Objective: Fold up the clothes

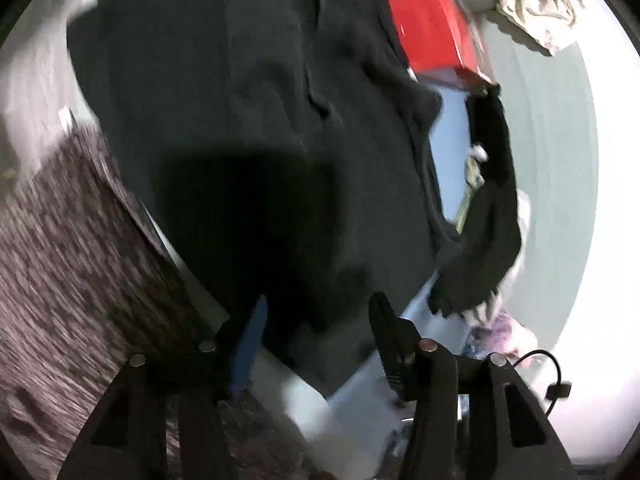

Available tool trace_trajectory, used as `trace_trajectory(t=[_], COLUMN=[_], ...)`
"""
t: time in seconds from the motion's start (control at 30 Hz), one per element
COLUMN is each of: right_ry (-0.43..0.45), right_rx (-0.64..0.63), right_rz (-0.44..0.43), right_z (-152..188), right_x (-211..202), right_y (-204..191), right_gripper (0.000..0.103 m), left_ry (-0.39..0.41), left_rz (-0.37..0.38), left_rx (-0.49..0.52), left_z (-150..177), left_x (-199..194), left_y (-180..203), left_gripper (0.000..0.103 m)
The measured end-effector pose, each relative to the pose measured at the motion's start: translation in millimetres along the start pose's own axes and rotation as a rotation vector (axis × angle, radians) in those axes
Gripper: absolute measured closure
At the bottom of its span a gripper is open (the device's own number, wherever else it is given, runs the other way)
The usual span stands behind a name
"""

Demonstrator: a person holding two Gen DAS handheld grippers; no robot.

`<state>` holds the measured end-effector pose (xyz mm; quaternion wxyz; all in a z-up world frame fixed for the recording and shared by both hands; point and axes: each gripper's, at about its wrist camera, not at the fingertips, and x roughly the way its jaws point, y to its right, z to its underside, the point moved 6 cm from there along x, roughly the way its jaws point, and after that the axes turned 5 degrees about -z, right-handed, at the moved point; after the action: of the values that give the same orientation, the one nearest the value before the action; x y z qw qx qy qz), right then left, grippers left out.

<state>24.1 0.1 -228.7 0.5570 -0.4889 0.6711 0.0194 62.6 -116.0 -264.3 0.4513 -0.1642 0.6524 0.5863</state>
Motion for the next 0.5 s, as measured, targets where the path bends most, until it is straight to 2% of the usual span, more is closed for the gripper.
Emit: trace_trajectory(t=[0.1, 0.17, 0.2, 0.23, 0.27, 0.3, 0.37, 0.5], right_ry=[-0.007, -0.002, 0.001, 0.002, 0.004, 0.004, 0.027, 0.096], right_rx=[-0.161, -0.246, -0.286, -0.307, -0.323, -0.289, -0.167, -0.114], right_rz=[0.129, 0.182, 0.213, 0.276, 0.332, 0.321, 0.233, 0.18], right_z=[13, 15, 16, 17, 17, 15, 10, 3], right_x=[21, 30, 35, 41, 45, 40, 29, -1], right_y=[-24, -29, -31, -28, -26, -18, -11, -10], right_gripper=[0.045, 0.043, 0.049, 0.06, 0.079, 0.086, 0.094, 0.098], left_ry=[0.035, 0.034, 0.031, 0.03, 0.027, 0.018, 0.006, -0.032], left_rz=[-0.021, -0.014, -0.01, -0.009, -0.005, 0.007, 0.025, 0.083], left_rx=[0.009, 0.007, 0.008, 0.007, 0.008, 0.011, 0.005, -0.037], left_z=[8, 13, 17, 21, 25, 27, 30, 40], left_x=[-1, -1, 0, 0, 1, 2, 15, 39], left_y=[6, 8, 9, 9, 10, 12, 18, 29], left_gripper=[0.049, 0.049, 0.049, 0.049, 0.049, 0.049, 0.049, 0.049])
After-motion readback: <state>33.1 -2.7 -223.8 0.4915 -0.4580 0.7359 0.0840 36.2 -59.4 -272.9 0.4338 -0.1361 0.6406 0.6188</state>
